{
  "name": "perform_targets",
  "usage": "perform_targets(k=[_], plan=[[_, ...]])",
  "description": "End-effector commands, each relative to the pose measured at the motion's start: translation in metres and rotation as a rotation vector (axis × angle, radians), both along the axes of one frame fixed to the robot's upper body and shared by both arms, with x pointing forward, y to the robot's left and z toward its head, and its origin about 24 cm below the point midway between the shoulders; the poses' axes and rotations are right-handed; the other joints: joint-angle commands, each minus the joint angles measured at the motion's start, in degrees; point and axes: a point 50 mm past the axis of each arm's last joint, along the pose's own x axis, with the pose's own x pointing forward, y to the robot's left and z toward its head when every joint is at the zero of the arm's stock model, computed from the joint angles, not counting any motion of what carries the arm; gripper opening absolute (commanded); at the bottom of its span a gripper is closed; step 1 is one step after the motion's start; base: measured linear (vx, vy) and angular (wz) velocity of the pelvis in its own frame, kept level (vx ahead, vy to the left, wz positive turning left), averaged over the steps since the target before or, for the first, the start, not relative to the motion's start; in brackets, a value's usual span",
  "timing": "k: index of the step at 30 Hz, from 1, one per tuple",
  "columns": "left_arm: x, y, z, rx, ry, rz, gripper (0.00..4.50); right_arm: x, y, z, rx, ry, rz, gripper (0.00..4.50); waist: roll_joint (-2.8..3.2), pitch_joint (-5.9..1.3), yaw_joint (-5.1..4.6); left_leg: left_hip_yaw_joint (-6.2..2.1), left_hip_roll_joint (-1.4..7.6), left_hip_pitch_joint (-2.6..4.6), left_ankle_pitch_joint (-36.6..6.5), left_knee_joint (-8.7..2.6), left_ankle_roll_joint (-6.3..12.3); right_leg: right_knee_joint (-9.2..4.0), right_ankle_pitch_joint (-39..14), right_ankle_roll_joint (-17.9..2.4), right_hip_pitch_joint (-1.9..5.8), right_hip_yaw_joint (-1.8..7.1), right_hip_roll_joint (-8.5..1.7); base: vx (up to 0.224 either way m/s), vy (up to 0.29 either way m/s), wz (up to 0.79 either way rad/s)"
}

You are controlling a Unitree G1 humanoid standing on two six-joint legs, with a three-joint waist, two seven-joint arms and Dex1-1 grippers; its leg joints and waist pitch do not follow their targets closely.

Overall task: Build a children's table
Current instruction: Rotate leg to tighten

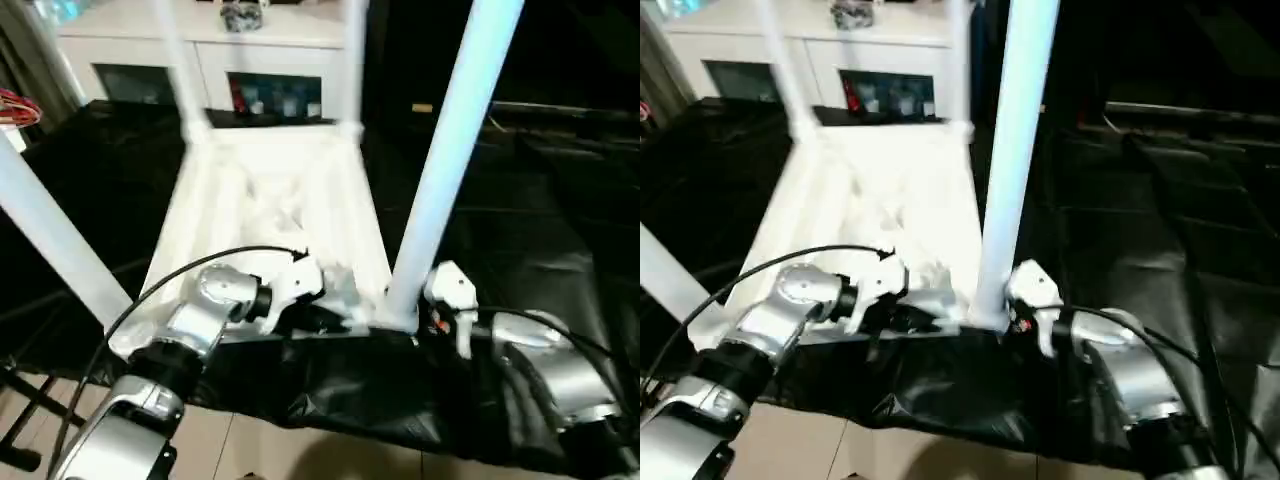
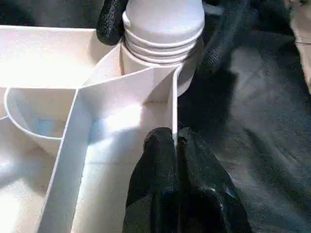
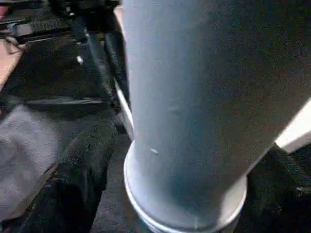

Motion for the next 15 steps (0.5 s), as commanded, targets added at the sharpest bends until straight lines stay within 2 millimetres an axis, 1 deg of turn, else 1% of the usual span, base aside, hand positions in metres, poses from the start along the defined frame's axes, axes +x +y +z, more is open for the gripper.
perform_targets(k=[1, 2, 3, 4, 5, 6, 8, 12, 15], plan=[[-0.0004, -0.0105, 0.0137, -0.089, -0.027, -0.056, 0.00, -0.0073, 0.0094, -0.0011, 0.022, 0.049, 0.096, 3.36, -0.99, -3.42, 0.03, -0.11, 1.99, 0.27, -13.85, -3.51, 4.24, -4.14, -15.67, -11.74, 2.79, 2.16, -2.89, 0.000, 0.000, 0.00], [-0.0009, -0.0102, 0.0137, -0.088, -0.022, -0.064, 0.00, -0.0075, 0.0089, -0.0002, 0.024, 0.055, 0.103, 3.23, -0.81, -3.43, 0.05, -0.11, 2.01, 0.33, -13.86, -3.50, 4.24, -4.16, -15.36, -11.92, 2.77, 2.16, -2.86, 0.000, 0.000, 0.00], [-0.0014, -0.0100, 0.0135, -0.086, -0.019, -0.069, 0.00, -0.0079, 0.0085, 0.0003, 0.024, 0.060, 0.111, 3.12, -0.93, -3.44, 0.08, -0.08, 1.97, 0.25, -13.59, -3.48, 4.30, -4.11, -14.56, -12.15, 2.84, 2.14, -2.78, 0.000, 0.000, 0.00], [-0.0020, -0.0098, 0.0135, -0.086, -0.014, -0.077, 0.00, -0.0084, 0.0080, 0.0009, 0.023, 0.064, 0.117, 3.07, -0.76, -3.49, 0.12, -0.10, 2.00, 0.29, -13.46, -3.45, 4.24, -4.03, -14.02, -12.41, 2.85, 2.13, -2.80, 0.000, 0.000, 0.00], [-0.0025, -0.0097, 0.0134, -0.086, -0.009, -0.083, 0.00, -0.0089, 0.0077, 0.0010, 0.022, 0.066, 0.121, 3.02, -0.85, -3.50, 0.10, -0.08, 2.01, 0.29, -13.48, -3.45, 4.23, -4.03, -13.80, -12.47, 2.87, 2.11, -2.77, 0.000, 0.000, 0.00], [-0.0032, -0.0093, 0.0129, -0.084, -0.003, -0.089, 0.00, -0.0095, 0.0076, 0.0007, 0.023, 0.062, 0.120, 2.94, -0.82, -3.47, 0.14, -0.06, 1.99, 0.30, -13.66, -3.44, 4.14, -4.07, -13.93, -12.58, 2.86, 2.12, -2.80, 0.000, 0.000, 0.00], [-0.0036, -0.0091, 0.0125, -0.082, 0.001, -0.093, 0.00, -0.0098, 0.0075, 0.0005, 0.024, 0.061, 0.120, 2.76, -0.89, -3.43, 0.13, -0.11, 1.96, 0.25, -14.15, -3.51, 3.81, -4.15, -15.03, -12.31, 2.91, 2.09, -2.85, 0.000, 0.000, 0.00], [-0.0032, -0.0089, 0.0128, -0.078, 0.009, -0.100, 0.00, -0.0131, 0.0093, -0.0027, 0.028, 0.075, 0.125, 2.69, -0.82, -3.48, 0.16, -0.15, 1.96, 0.30, -14.15, -3.52, 3.58, -4.16, -15.13, -12.12, 2.91, 2.09, -2.84, 0.000, 0.000, 0.00], [-0.0007, -0.0117, 0.0133, -0.084, -0.003, -0.075, 0.00, -0.0128, 0.0122, -0.0033, 0.048, 0.073, 0.110, 2.68, -0.92, -3.54, 0.22, -0.14, 1.93, 0.24, -13.70, -3.46, 3.72, -4.03, -14.08, -12.41, 2.96, 2.07, -2.83, 0.000, 0.000, 0.00]])
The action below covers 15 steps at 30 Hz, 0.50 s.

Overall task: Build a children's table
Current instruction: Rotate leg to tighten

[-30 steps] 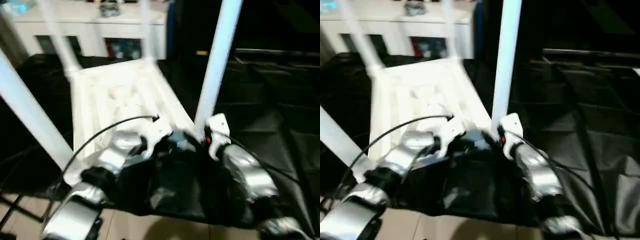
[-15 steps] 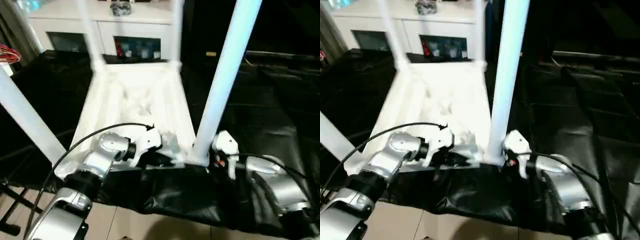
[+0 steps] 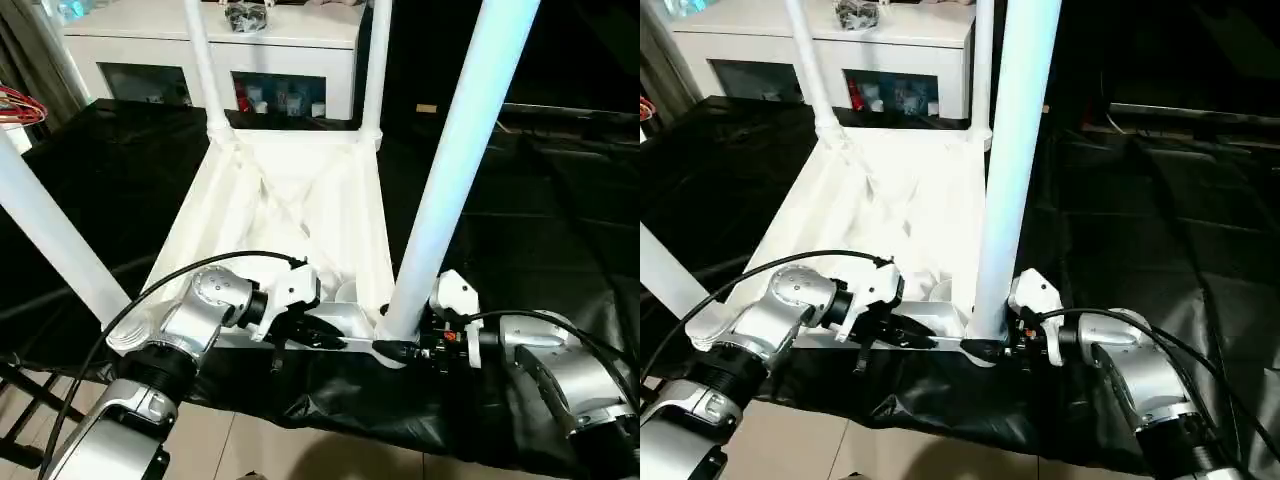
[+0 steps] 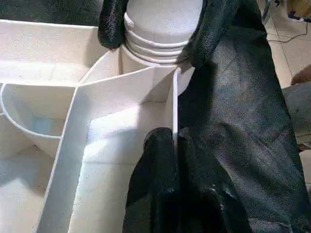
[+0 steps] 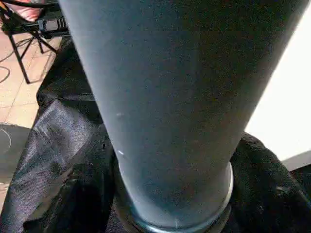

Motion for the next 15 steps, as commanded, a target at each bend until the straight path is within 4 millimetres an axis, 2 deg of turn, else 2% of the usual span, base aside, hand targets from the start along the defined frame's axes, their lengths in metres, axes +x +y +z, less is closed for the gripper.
perform_targets(k=[1, 3, 5, 6, 8, 10, 12, 13, 15], plan=[[0.006, -0.017, 0.014, -0.090, -0.062, 0.013, 0.00, -0.003, 0.015, -0.003, 0.074, 0.010, 0.000, 2.68, -1.00, -3.46, -0.03, -0.16, 1.97, 0.26, -13.93, -3.51, 3.72, -4.11, -14.35, -12.40, 2.83, 2.07, -2.91, 0.000, 0.000, 0.00], [0.008, -0.020, 0.014, -0.098, -0.077, 0.043, 0.00, 0.001, 0.018, -0.002, 0.105, 0.002, -0.058, 2.68, -1.02, -3.38, -0.12, -0.20, 1.87, 0.18, -14.20, -3.60, 3.39, -4.16, -15.35, -12.18, 2.83, 2.05, -2.92, 0.000, 0.000, 0.00], [0.015, -0.029, 0.015, -0.107, -0.109, 0.138, 0.00, 0.015, 0.025, -0.005, 0.119, -0.037, -0.210, 2.67, -0.98, -3.22, -0.50, -0.31, 1.79, 0.22, -15.56, -3.80, 2.53, -4.48, -18.52, -11.20, 2.76, 2.02, -2.95, 0.000, 0.000, 0.00], [0.018, -0.035, 0.016, -0.108, -0.120, 0.182, 0.00, 0.021, 0.028, -0.008, 0.100, -0.053, -0.275, 2.67, -1.06, -3.09, -0.84, -0.39, 1.59, 0.24, -16.76, -3.90, 1.80, -4.80, -21.26, -10.29, 2.70, 1.87, -2.96, 0.000, 0.000, 0.00], [0.023, -0.046, 0.016, -0.103, -0.146, 0.261, 0.00, 0.030, 0.036, -0.012, 0.077, -0.083, -0.381, 2.67, -1.02, -3.07, -1.71, -0.48, 1.50, 0.35, -17.13, -3.93, 0.37, -4.89, -22.52, -9.80, 2.48, 1.88, -2.92, 0.000, 0.000, 0.00], [0.024, -0.053, 0.016, -0.106, -0.158, 0.300, 0.00, 0.036, 0.041, -0.014, 0.069, -0.082, -0.459, 2.67, -1.18, -3.16, -1.95, -0.56, 1.37, 0.21, -17.08, -3.93, 0.84, -5.14, -23.59, -8.76, 2.84, 1.79, -2.93, 0.000, 0.000, 0.00], [0.025, -0.058, 0.016, -0.113, -0.161, 0.332, 0.00, 0.041, 0.046, -0.016, 0.054, -0.091, -0.528, 2.67, -1.13, -3.04, -2.37, -0.54, 1.31, 0.07, -17.06, -3.96, 0.98, -5.18, -23.82, -8.58, 2.60, 1.79, -2.83, 0.000, 0.000, 0.00], [0.026, -0.063, 0.017, -0.118, -0.164, 0.358, 0.00, 0.045, 0.050, -0.017, 0.042, -0.097, -0.583, 2.67, -1.09, -3.31, -2.49, -0.57, 1.25, 0.02, -16.03, -3.90, 0.85, -5.05, -22.92, -8.62, 2.73, 1.82, -2.92, 0.000, 0.000, 0.00], [0.027, -0.067, 0.017, -0.119, -0.178, 0.400, 0.00, 0.050, 0.056, -0.019, 0.041, -0.084, -0.668, 2.67, -1.10, -3.34, -2.92, -0.48, 1.30, -0.03, -14.71, -3.82, 1.30, -4.81, -19.45, -9.53, 2.66, 1.94, -2.69, 0.000, 0.000, 0.00]])
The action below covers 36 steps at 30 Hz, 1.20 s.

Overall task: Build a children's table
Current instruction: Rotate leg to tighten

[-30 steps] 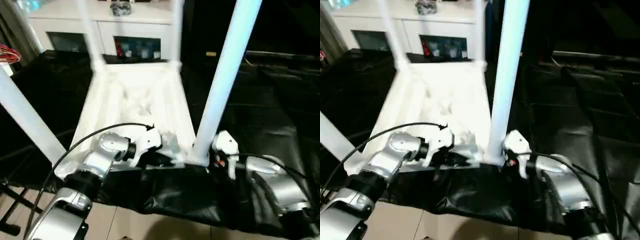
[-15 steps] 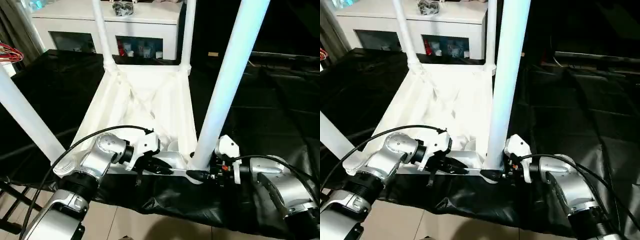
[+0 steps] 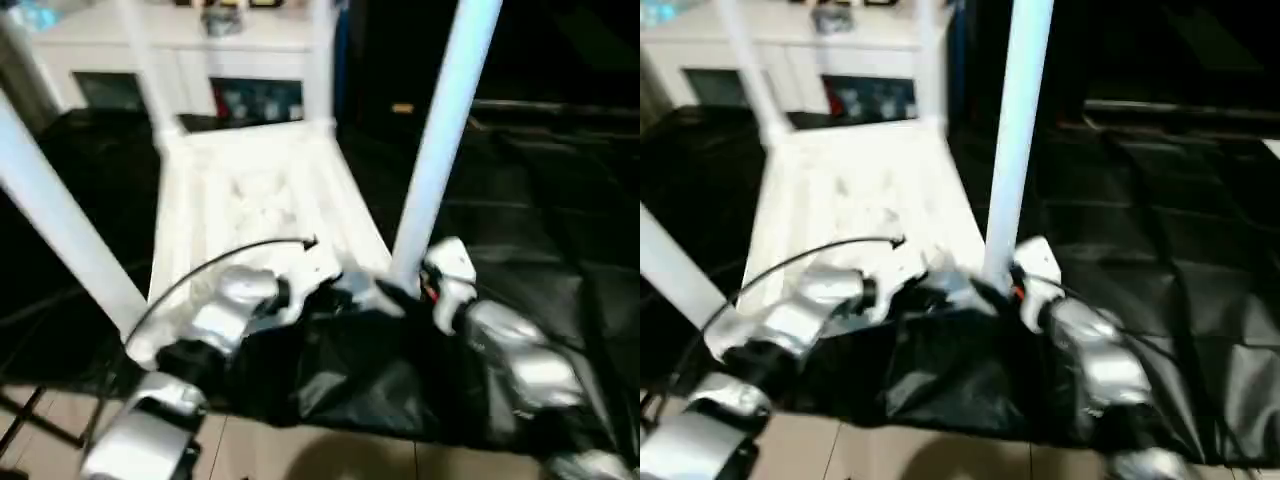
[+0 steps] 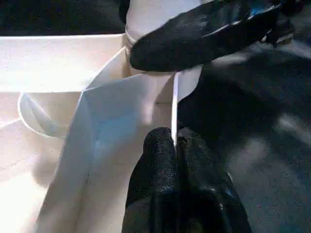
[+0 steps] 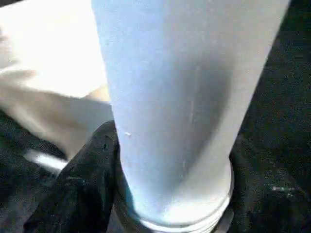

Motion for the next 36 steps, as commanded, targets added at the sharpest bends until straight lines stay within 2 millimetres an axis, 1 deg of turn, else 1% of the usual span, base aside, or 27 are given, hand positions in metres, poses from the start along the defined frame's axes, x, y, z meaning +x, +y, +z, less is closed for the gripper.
perform_targets(k=[1, 2, 3, 4, 6, 7, 8, 9, 10, 12, 13, 14, 16, 17, 19, 20, 23, 24, 25, 26, 27, 28, 29, 30, 31, 32, 36], plan=[[0.001, -0.033, 0.019, -0.090, -0.077, -0.036, 0.00, 0.000, 0.035, -0.007, -0.018, 0.032, 0.026, 2.67, -0.95, -3.49, 0.31, -0.34, 1.33, 0.11, -14.21, -3.72, 1.70, -4.74, -17.44, -10.36, 2.70, 1.95, -2.69, 0.000, 0.000, 0.00], [0.000, -0.036, 0.018, -0.086, -0.087, -0.044, 0.00, 0.003, 0.040, -0.007, -0.030, 0.020, 0.003, 2.67, -0.96, -3.52, 0.24, -0.29, 1.30, 0.06, -13.87, -3.65, 1.91, -4.59, -16.35, -10.73, 2.69, 1.98, -2.65, 0.000, 0.000, 0.00], [0.000, -0.036, 0.018, -0.086, -0.088, -0.047, 0.00, 0.003, 0.040, -0.007, -0.032, 0.018, 0.002, 2.67, -0.90, -3.58, 0.04, -0.26, 1.17, -0.16, -13.05, -3.64, 2.13, -4.45, -14.88, -11.20, 2.89, 1.94, -2.63, 0.000, 0.000, 0.00], [-0.002, -0.038, 0.018, -0.087, -0.094, -0.061, 0.00, 0.005, 0.046, -0.007, -0.044, -0.003, 0.005, 2.67, -0.42, -3.64, 0.05, -0.27, 1.17, -0.10, -12.65, -3.56, 2.25, -4.37, -13.96, -11.47, 2.86, 1.92, -2.69, 0.000, 0.000, 0.00], [-0.002, -0.038, 0.017, -0.091, -0.088, -0.065, 0.00, 0.006, 0.047, -0.005, -0.040, -0.016, 0.013, 2.67, -0.63, -3.64, 0.05, -0.14, 1.18, 0.00, -12.79, -3.45, 2.78, -4.42, -12.84, -11.91, 2.97, 1.94, -2.66, 0.000, 0.000, 0.00], [-0.003, -0.037, 0.017, -0.090, -0.086, -0.074, 0.00, 0.006, 0.046, -0.004, -0.025, -0.025, 0.018, 3.02, -0.50, -3.69, 0.10, -0.15, 1.22, -0.06, -12.30, -3.44, 3.14, -4.27, -11.51, -12.27, 3.08, 1.95, -2.64, 0.000, 0.000, 0.00], [-0.003, -0.037, 0.017, -0.090, -0.086, -0.074, 0.00, 0.006, 0.046, -0.004, -0.025, -0.025, 0.018, 3.02, -0.52, -3.64, 0.07, -0.16, 1.24, -0.11, -12.35, -3.49, 3.23, -4.23, -11.27, -12.39, 3.10, 1.93, -2.60, 0.000, 0.000, 0.00], [-0.003, -0.036, 0.017, -0.086, -0.086, -0.079, 0.00, 0.006, 0.045, -0.002, 0.013, -0.024, 0.038, 3.23, -0.42, -3.62, 0.08, -0.18, 1.24, -0.06, -12.63, -3.51, 3.30, -4.23, -11.45, -12.55, 3.12, 1.88, -2.59, 0.000, 0.000, 0.00], [-0.003, -0.034, 0.017, -0.085, -0.085, -0.095, 0.00, 0.005, 0.042, 0.000, 0.033, -0.027, 0.064, 3.42, -0.25, -3.56, 0.07, -0.22, 1.25, -0.03, -13.30, -3.58, 3.30, -4.29, -12.06, -12.56, 3.15, 1.87, -2.57, 0.000, 0.000, 0.00], [-0.005, -0.028, 0.017, -0.084, -0.080, -0.131, 0.00, 0.002, 0.034, 0.003, 0.038, -0.028, 0.129, 3.47, -0.27, -3.55, 0.11, -0.18, 1.22, 0.07, -14.32, -3.55, 3.58, -4.47, -12.38, -12.60, 3.26, 1.87, -2.50, 0.000, 0.000, 0.00], [-0.006, -0.024, 0.017, -0.090, -0.076, -0.158, 0.00, 0.000, 0.029, 0.004, 0.009, -0.034, 0.167, 3.54, -0.32, -3.63, 0.37, -0.19, 1.36, 0.10, -13.99, -3.45, 3.92, -4.31, -11.12, -12.73, 3.34, 1.94, -2.54, 0.000, 0.000, 0.00], [-0.007, -0.022, 0.018, -0.093, -0.074, -0.175, 0.00, -0.002, 0.026, 0.005, -0.012, -0.038, 0.191, 3.74, -0.35, -3.69, 0.39, -0.18, 1.41, 0.09, -13.53, -3.42, 4.17, -4.15, -10.10, -13.07, 3.32, 1.99, -2.58, 0.000, 0.000, 0.00], [-0.010, -0.017, 0.019, -0.101, -0.070, -0.217, 0.00, -0.007, 0.018, 0.005, -0.048, -0.037, 0.260, 3.83, -0.22, -3.63, 0.64, -0.11, 1.42, 0.14, -12.97, -3.32, 4.49, -4.02, -8.98, -13.95, 3.26, 1.95, -2.57, 0.000, 0.000, 0.00], [-0.010, -0.017, 0.019, -0.101, -0.069, -0.219, 0.00, -0.007, 0.018, 0.005, -0.049, -0.037, 0.263, 3.83, -0.26, -3.58, 0.91, -0.04, 1.51, 0.27, -13.33, -3.31, 4.73, -4.08, -9.55, -14.10, 3.18, 2.00, -2.63, 0.000, 0.000, 0.00], [-0.013, -0.010, 0.018, -0.102, -0.062, -0.264, 0.00, -0.013, 0.009, 0.006, -0.061, -0.032, 0.331, 3.83, -0.13, -3.52, 1.13, -0.09, 1.57, 0.20, -13.79, -3.39, 4.64, -4.13, -10.62, -13.81, 3.23, 1.99, -2.64, 0.000, 0.000, 0.00], [-0.014, -0.009, 0.018, -0.103, -0.062, -0.278, 0.00, -0.014, 0.007, 0.007, -0.063, -0.033, 0.348, 3.83, -0.09, -3.49, 1.44, -0.04, 1.66, 0.26, -14.01, -3.40, 4.42, -4.19, -11.78, -13.40, 3.18, 2.06, -2.66, 0.000, 0.000, 0.00], [-0.015, -0.007, 0.018, -0.105, -0.055, -0.291, 0.00, -0.016, 0.003, 0.007, -0.068, -0.030, 0.360, 3.83, -0.06, -3.44, 1.62, -0.06, 1.65, 0.34, -14.60, -3.48, 3.83, -4.28, -13.37, -13.04, 3.02, 2.06, -2.67, 0.000, 0.000, 0.00], [-0.019, -0.002, 0.017, -0.116, -0.028, -0.342, 0.00, -0.026, -0.006, 0.009, -0.065, -0.001, 0.468, 3.83, -0.16, -3.41, 1.65, -0.09, 1.63, 0.30, -14.80, -3.52, 3.65, -4.31, -13.65, -12.86, 3.15, 2.03, -2.57, 0.000, 0.000, 0.00], [-0.021, 0.000, 0.017, -0.119, -0.018, -0.362, 0.00, -0.031, -0.010, 0.009, -0.059, 0.021, 0.523, 3.83, -0.20, -3.48, 1.87, -0.10, 1.66, 0.32, -14.54, -3.45, 3.93, -4.26, -13.25, -12.82, 3.30, 2.03, -2.60, 0.000, 0.000, 0.00], [-0.022, 0.002, 0.017, -0.120, -0.013, -0.374, 0.00, -0.035, -0.012, 0.009, -0.054, 0.035, 0.557, 3.83, -0.21, -3.46, 2.32, 0.05, 1.97, 0.38, -13.84, -3.31, 5.13, -4.03, -11.37, -13.42, 3.07, 2.18, -2.54, 0.000, 0.000, 0.00], [-0.022, 0.002, 0.017, -0.120, -0.013, -0.374, 0.00, -0.035, -0.012, 0.009, -0.054, 0.035, 0.557, 3.83, -0.21, -3.46, 2.32, 0.05, 1.97, 0.38, -13.84, -3.31, 5.13, -4.03, -11.37, -13.42, 3.07, 2.18, -2.54, 0.000, 0.000, 0.00], [-0.022, 0.004, 0.016, -0.112, -0.009, -0.384, 0.00, -0.038, -0.013, 0.009, -0.052, 0.051, 0.590, 3.83, -0.17, -3.53, 2.44, 0.05, 1.86, 0.11, -12.89, -3.24, 5.53, -3.94, -10.61, -13.79, 3.13, 2.03, -2.61, 0.000, 0.000, 0.00], [-0.023, 0.006, 0.016, -0.107, -0.001, -0.400, 0.00, -0.043, -0.016, 0.008, -0.053, 0.078, 0.632, 3.83, -0.20, -3.45, 2.44, 0.06, 1.85, 0.06, -13.05, -3.24, 5.42, -3.95, -11.27, -13.72, 3.10, 2.03, -2.73, 0.000, 0.000, 0.00], [-0.024, 0.008, 0.016, -0.106, 0.007, -0.414, 0.00, -0.046, -0.018, 0.007, -0.058, 0.095, 0.665, 3.83, -0.09, -3.38, 2.69, 0.04, 1.82, 0.23, -13.75, -3.30, 5.16, -4.19, -13.20, -13.31, 3.10, 2.01, -2.69, 0.000, 0.000, 0.00], [-0.025, 0.009, 0.017, -0.106, 0.017, -0.431, 0.00, -0.050, -0.020, 0.007, -0.060, 0.116, 0.698, 3.83, -0.16, -3.32, 2.91, 0.01, 1.91, 0.21, -14.28, -3.38, 4.99, -4.27, -14.66, -12.79, 3.09, 2.09, -2.75, 0.000, 0.000, 0.00], [-0.025, 0.009, 0.017, -0.106, 0.017, -0.431, 0.00, -0.050, -0.020, 0.007, -0.060, 0.116, 0.698, 3.83, -0.12, -3.37, 3.03, -0.01, 1.97, 0.31, -14.60, -3.42, 4.78, -4.36, -15.56, -12.50, 2.97, 2.12, -2.84, 0.000, 0.000, 0.00], [-0.027, 0.012, 0.017, -0.101, 0.032, -0.455, 0.00, -0.051, -0.020, 0.008, -0.057, 0.124, 0.712, 3.83, -0.26, -3.35, 2.97, -0.13, 1.92, 0.22, -15.02, -3.56, 3.95, -4.41, -17.11, -11.98, 2.87, 2.06, -2.83, 0.000, 0.000, 0.00]])
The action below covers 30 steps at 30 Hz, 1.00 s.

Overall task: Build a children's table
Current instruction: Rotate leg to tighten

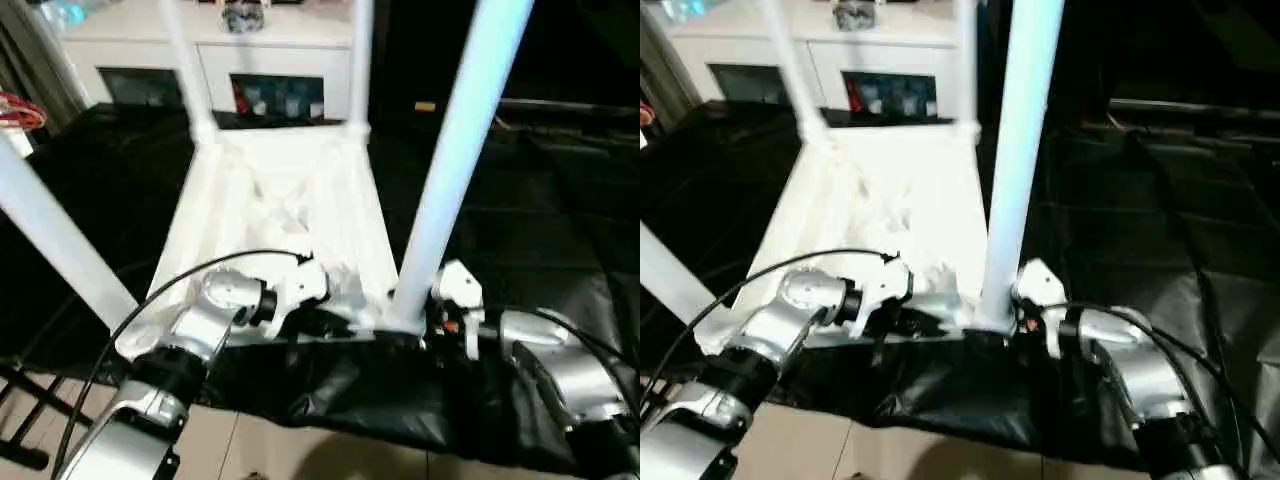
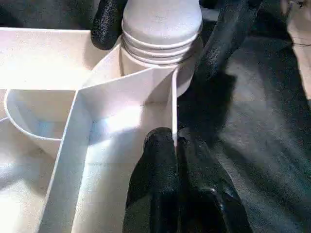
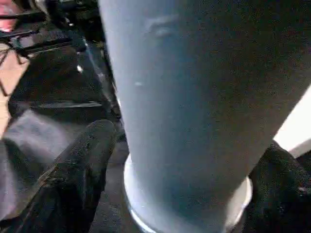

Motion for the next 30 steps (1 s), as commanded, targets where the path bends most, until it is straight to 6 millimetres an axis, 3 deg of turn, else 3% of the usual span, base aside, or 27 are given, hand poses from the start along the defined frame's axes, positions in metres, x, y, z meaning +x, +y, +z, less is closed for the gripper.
perform_targets(k=[1, 5, 6, 7, 15, 18, 21, 25, 27, 30], plan=[[-0.002, -0.014, 0.016, -0.099, -0.043, -0.082, 0.00, -0.006, 0.009, -0.004, 0.005, 0.040, 0.059, 3.68, -1.32, -3.50, -0.09, -0.14, 1.85, 0.21, -14.68, -3.55, 3.90, -4.42, -16.83, -11.73, 2.89, 2.06, -2.79, 0.000, 0.000, 0.00], [-0.003, -0.010, 0.015, -0.090, -0.035, -0.089, 0.00, -0.010, 0.011, -0.004, 0.019, 0.060, 0.089, 3.47, -1.14, -3.64, 0.01, -0.15, 1.93, 0.17, -13.13, -3.44, 4.24, -4.08, -14.15, -12.27, 2.86, 2.07, -2.72, 0.000, 0.000, 0.00], [-0.003, -0.009, 0.015, -0.090, -0.034, -0.089, 0.00, -0.010, 0.011, -0.004, 0.021, 0.063, 0.093, 3.32, -1.83, -3.66, -0.03, -0.04, 1.88, 0.10, -12.80, -3.37, 4.46, -4.09, -13.68, -12.33, 2.94, 2.05, -2.68, 0.000, 0.000, 0.00], [-0.003, -0.008, 0.015, -0.090, -0.033, -0.088, 0.00, -0.011, 0.012, -0.004, 0.023, 0.068, 0.100, 3.24, -1.45, -3.64, 0.12, -0.07, 1.90, 0.09, -12.12, -3.33, 4.68, -3.96, -13.31, -12.54, 2.87, 2.04, -2.78, 0.000, 0.000, 0.00], [-0.001, -0.011, 0.012, -0.078, -0.058, -0.038, 0.00, -0.010, 0.018, -0.006, 0.035, 0.056, 0.085, 2.78, -1.36, -3.56, 0.24, -0.15, 1.90, 0.20, -13.14, -3.47, 3.92, -4.15, -15.49, -11.85, 2.83, 2.05, -2.84, 0.000, 0.000, 0.00], [0.005, -0.019, 0.011, -0.080, -0.093, 0.049, 0.00, -0.001, 0.024, -0.009, 0.029, -0.001, -0.040, 2.73, -1.48, -3.46, -0.11, -0.17, 1.73, 0.10, -13.71, -3.54, 3.28, -4.28, -16.45, -11.52, 2.79, 2.01, -2.86, 0.000, 0.000, 0.00], [0.009, -0.026, 0.013, -0.094, -0.123, 0.108, 0.00, 0.009, 0.027, -0.014, 0.017, -0.026, -0.167, 2.72, -1.66, -3.30, -0.52, -0.31, 1.57, 0.24, -15.35, -3.70, 2.09, -4.83, -21.85, -9.66, 2.67, 1.96, -3.00, 0.000, 0.000, 0.00], [0.015, -0.041, 0.015, -0.111, -0.144, 0.187, 0.00, 0.029, 0.033, -0.020, 0.003, -0.051, -0.405, 2.72, -1.67, -3.16, -1.86, -0.56, 1.30, 0.14, -16.85, -3.98, 0.93, -5.26, -25.29, -7.96, 2.65, 1.76, -2.89, 0.000, 0.000, 0.00], [0.017, -0.044, 0.015, -0.110, -0.150, 0.204, 0.00, 0.033, 0.036, -0.020, 0.013, -0.055, -0.455, 2.72, -1.76, -3.15, -2.03, -0.48, 1.30, 0.19, -16.84, -3.94, 1.11, -5.38, -25.09, -7.83, 2.49, 1.87, -2.86, 0.000, 0.000, 0.00], [0.022, -0.058, 0.018, -0.115, -0.172, 0.276, 0.00, 0.046, 0.050, -0.020, 0.004, -0.092, -0.599, 2.72, -1.66, -3.32, -2.45, -0.41, 1.26, 0.10, -15.44, -3.85, 1.41, -4.95, -21.23, -9.16, 2.48, 1.93, -2.73, 0.000, 0.000, 0.00]])
